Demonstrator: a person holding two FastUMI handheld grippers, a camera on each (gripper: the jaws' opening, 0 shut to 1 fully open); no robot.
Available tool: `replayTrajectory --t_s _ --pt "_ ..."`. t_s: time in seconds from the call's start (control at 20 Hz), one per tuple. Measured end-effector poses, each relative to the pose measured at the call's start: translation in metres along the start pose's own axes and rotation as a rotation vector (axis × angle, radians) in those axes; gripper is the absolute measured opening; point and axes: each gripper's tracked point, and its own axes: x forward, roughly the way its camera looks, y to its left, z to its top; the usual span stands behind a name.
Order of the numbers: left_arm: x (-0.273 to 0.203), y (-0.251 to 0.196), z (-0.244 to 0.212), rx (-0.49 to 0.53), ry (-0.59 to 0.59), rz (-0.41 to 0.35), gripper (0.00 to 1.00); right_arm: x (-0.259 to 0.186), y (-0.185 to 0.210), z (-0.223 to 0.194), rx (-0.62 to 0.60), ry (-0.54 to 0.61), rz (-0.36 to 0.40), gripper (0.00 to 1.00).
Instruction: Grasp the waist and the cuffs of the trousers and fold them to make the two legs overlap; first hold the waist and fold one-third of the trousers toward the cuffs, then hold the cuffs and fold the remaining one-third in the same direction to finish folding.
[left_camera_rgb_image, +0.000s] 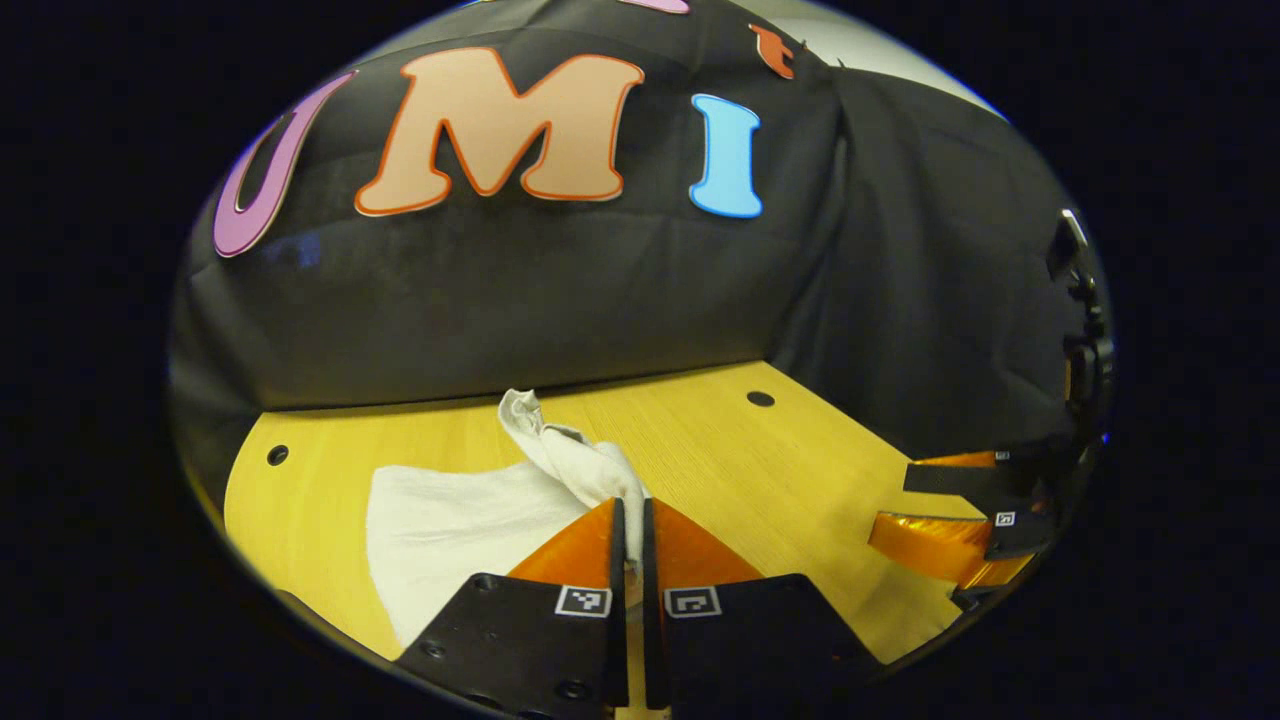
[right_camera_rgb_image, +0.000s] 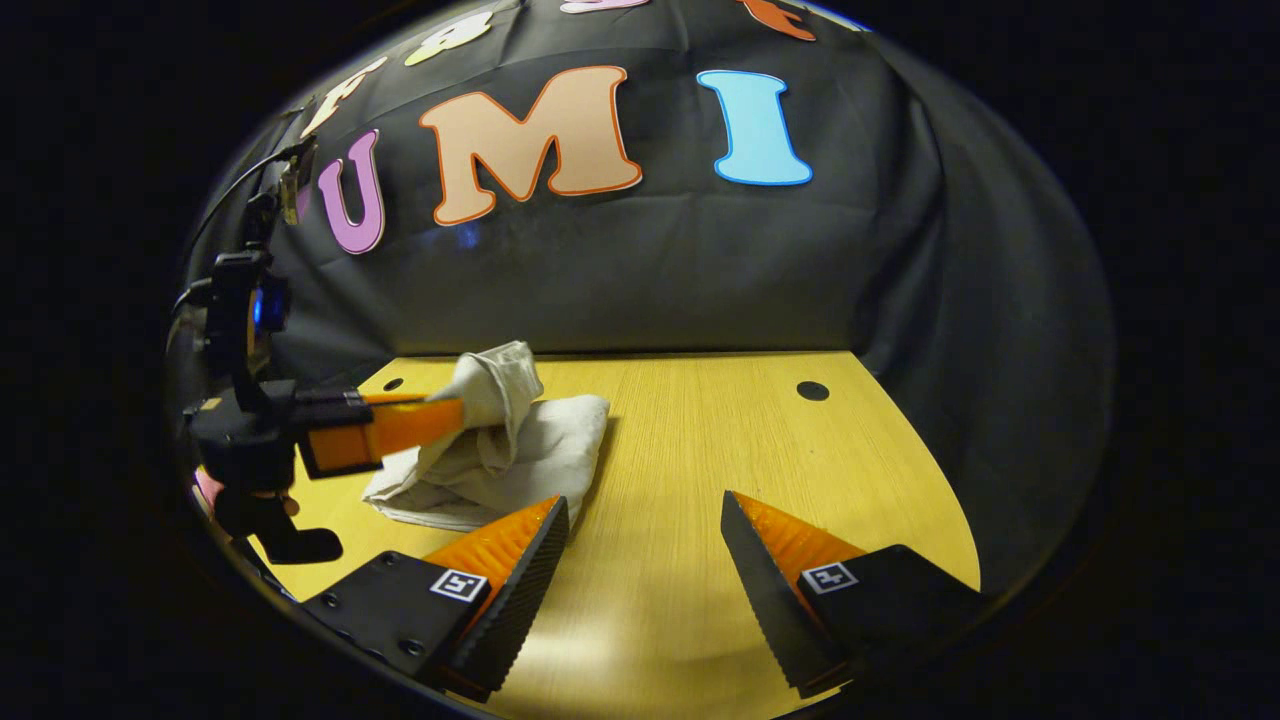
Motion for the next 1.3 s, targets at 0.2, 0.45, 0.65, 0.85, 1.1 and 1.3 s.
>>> replayTrajectory --t_s 0.2,0.45,0.65,0.85,1.1,1.3 --pt "0.002 -0.019 -0.011 -0.049 0.005 -0.036 0.47 -0.005 -0.007 0.001 -0.003 -0.007 0.008 0.98" --pt "-0.009 -0.004 -0.016 -0.081 0.011 0.029 0.96 -0.011 -0.003 0.004 -0.003 -0.027 0.034 0.98" --pt "-0.039 0.027 -0.017 -0.111 -0.006 0.107 0.96 -0.020 0.006 0.013 -0.017 -0.068 0.057 0.98" --pt "-0.074 0.070 -0.011 -0.122 -0.043 0.212 0.96 -0.032 0.022 0.016 -0.003 -0.086 0.074 0.98" --pt "-0.129 0.112 -0.016 -0.133 -0.061 0.294 0.95 -0.057 0.045 0.026 0.016 -0.139 0.063 0.95" --pt "-0.164 0.134 -0.026 -0.135 -0.057 0.304 0.95 -0.073 0.054 0.027 0.008 -0.176 0.002 0.98"
